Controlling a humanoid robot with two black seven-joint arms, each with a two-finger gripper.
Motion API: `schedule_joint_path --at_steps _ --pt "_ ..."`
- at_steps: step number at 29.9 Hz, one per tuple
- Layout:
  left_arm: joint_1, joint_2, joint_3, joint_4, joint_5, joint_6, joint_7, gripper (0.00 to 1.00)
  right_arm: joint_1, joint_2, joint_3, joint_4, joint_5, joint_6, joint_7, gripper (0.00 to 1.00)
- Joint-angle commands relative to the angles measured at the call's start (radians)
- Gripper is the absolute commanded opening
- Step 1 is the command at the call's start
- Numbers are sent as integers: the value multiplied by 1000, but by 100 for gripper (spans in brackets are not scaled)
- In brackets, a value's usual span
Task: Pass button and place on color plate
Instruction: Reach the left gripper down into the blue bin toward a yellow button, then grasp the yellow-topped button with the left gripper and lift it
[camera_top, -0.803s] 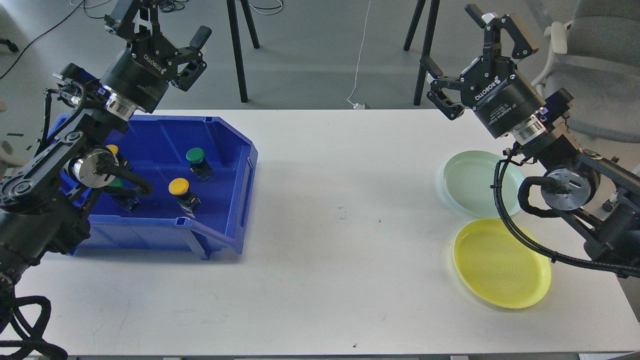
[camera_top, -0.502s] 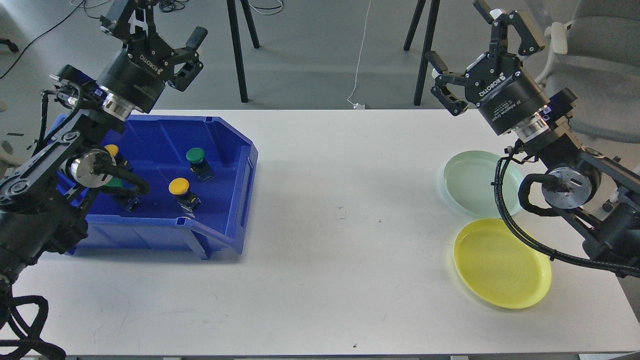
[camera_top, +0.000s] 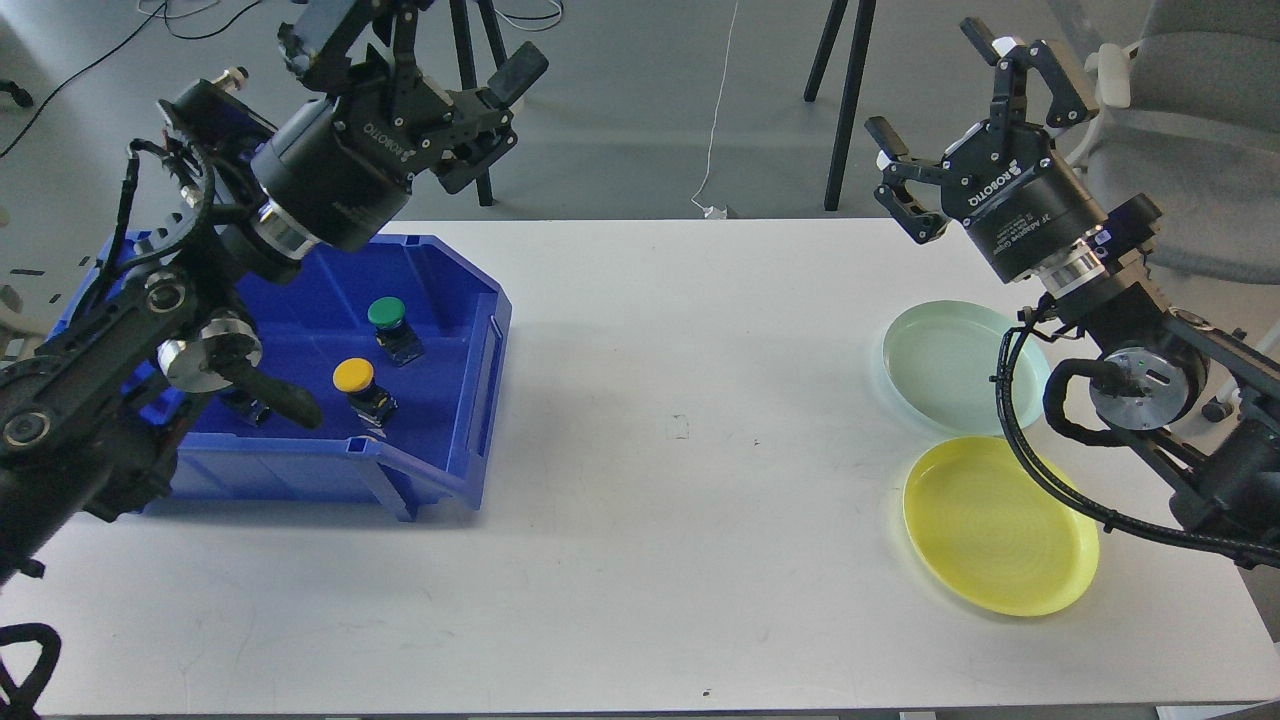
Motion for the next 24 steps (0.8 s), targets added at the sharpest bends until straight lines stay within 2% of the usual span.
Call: schedule_joint_path --at_steps 1,3,5,8,10,13,16,19,24 --pt "-148 202 151 -24 146 0 0 100 -17 5 1 -25 0 0 0 99" --pt "-298 312 315 -21 248 0 0 100 -23 14 1 -35 0 0 0 99" --pt "-463 366 502 -15 374 0 0 100 -25 24 1 -41 0 2 0 99" --pt "-691 365 828 31 524 0 0 100 -40 31 1 -42 0 0 0 99" --pt "-768 325 1014 74 607 0 0 100 -43 31 1 -42 0 0 0 99" --pt "-774 225 1128 187 712 0 0 100 -57 31 2 -42 0 2 0 99" --pt "-705 181 1133 289 734 0 0 99 -65 31 11 -42 0 2 0 99" --pt "-632 138 1127 337 738 0 0 99 -72 29 13 -44 0 2 0 99" --pt "-583 98 1129 410 738 0 0 99 -75 29 21 -42 0 2 0 99"
